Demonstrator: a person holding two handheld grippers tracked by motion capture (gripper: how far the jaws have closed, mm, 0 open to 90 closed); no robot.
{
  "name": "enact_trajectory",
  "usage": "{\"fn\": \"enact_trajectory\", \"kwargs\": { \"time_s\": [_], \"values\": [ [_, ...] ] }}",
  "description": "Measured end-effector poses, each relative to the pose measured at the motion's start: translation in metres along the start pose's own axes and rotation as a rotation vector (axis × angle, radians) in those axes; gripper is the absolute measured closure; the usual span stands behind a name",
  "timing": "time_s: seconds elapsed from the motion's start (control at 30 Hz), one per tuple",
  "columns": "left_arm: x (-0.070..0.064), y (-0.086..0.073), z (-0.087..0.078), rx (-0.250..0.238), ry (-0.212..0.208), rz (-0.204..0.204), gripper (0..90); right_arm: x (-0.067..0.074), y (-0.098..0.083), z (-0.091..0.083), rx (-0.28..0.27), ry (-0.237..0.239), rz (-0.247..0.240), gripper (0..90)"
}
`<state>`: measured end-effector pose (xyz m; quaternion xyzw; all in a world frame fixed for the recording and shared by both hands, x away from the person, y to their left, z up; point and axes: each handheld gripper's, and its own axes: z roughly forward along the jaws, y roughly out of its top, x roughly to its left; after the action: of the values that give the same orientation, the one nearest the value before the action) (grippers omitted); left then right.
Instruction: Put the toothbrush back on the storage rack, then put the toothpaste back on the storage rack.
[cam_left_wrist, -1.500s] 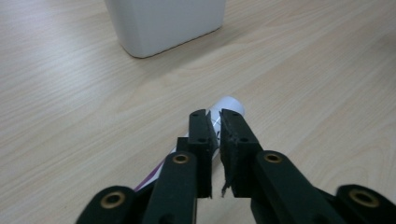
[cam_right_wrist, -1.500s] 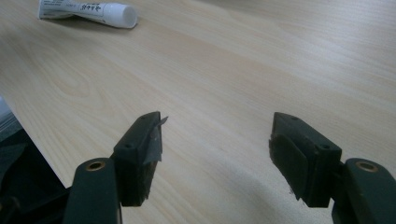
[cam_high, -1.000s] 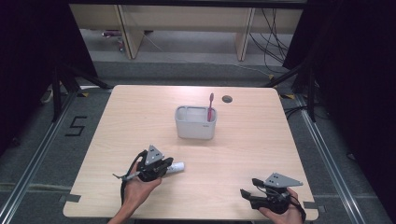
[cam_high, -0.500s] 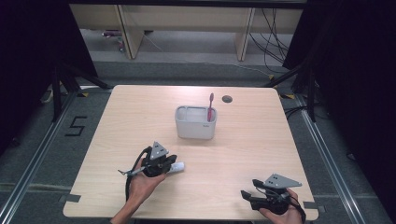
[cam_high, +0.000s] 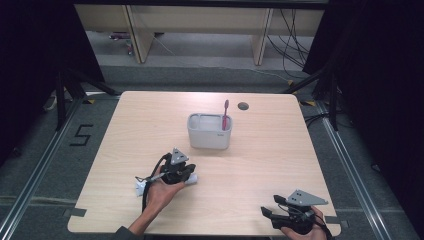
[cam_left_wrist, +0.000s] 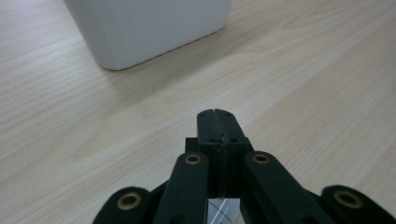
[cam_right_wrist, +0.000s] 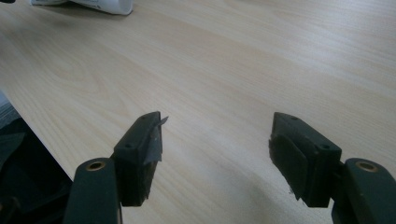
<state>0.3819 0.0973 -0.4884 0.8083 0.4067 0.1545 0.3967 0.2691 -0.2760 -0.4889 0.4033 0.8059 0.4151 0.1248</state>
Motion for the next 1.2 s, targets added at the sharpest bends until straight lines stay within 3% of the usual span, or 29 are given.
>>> {"fn": "enact_trajectory", "kwargs": {
  "time_s": [0.07, 0.2, 0.23, 0.33, 0.4, 0.6, 0.67, 0.9, 0.93, 0.97, 1.1, 1.17, 1.2],
  "values": [
    [0.001, -0.002, 0.002, 0.004, 0.008, -0.009, 89.4, 0.000, 0.000, -0.001, 0.002, -0.002, -0.001, 35.0],
    [0.001, -0.004, 0.003, 0.035, 0.021, 0.011, 89.4, 0.002, 0.001, -0.001, -0.005, -0.027, -0.001, 35.1],
    [0.002, -0.004, 0.003, 0.039, 0.010, 0.006, 89.4, 0.002, 0.001, -0.001, -0.005, -0.027, -0.001, 35.1],
    [0.002, -0.006, 0.004, 0.046, 0.020, 0.013, 89.4, 0.006, 0.001, 0.000, 0.010, -0.006, 0.038, 35.0],
    [0.002, -0.007, 0.005, 0.046, 0.015, 0.015, 89.4, 0.004, 0.003, 0.002, -0.007, -0.005, 0.007, 35.0],
    [-0.001, -0.008, 0.004, 0.057, 0.013, 0.020, 89.4, 0.005, 0.003, 0.003, -0.002, 0.007, 0.021, 35.1],
    [-0.003, -0.009, 0.003, 0.068, 0.001, 0.031, 89.4, 0.003, 0.003, 0.003, -0.012, -0.019, -0.014, 35.0],
    [-0.016, -0.018, 0.000, 0.089, -0.042, 0.057, 89.4, 0.004, 0.004, 0.004, -0.008, -0.005, -0.026, 35.1],
    [-0.018, -0.019, -0.001, 0.086, -0.047, 0.056, 89.3, 0.009, 0.004, 0.002, 0.015, 0.000, 0.042, 35.0],
    [-0.020, -0.020, -0.003, 0.091, -0.055, 0.064, 89.3, 0.010, 0.004, 0.001, 0.017, -0.003, 0.049, 35.1],
    [-0.025, -0.026, -0.010, 0.098, -0.070, 0.080, 89.0, 0.006, 0.004, 0.003, -0.004, -0.002, 0.003, 35.0],
    [-0.027, -0.029, -0.014, 0.101, -0.090, 0.082, 89.0, 0.006, 0.005, 0.004, -0.004, 0.010, 0.013, 35.0],
    [-0.028, -0.031, -0.016, 0.103, -0.088, 0.085, 89.0, 0.005, 0.005, 0.004, -0.008, -0.004, -0.012, 35.0]
  ]
}}
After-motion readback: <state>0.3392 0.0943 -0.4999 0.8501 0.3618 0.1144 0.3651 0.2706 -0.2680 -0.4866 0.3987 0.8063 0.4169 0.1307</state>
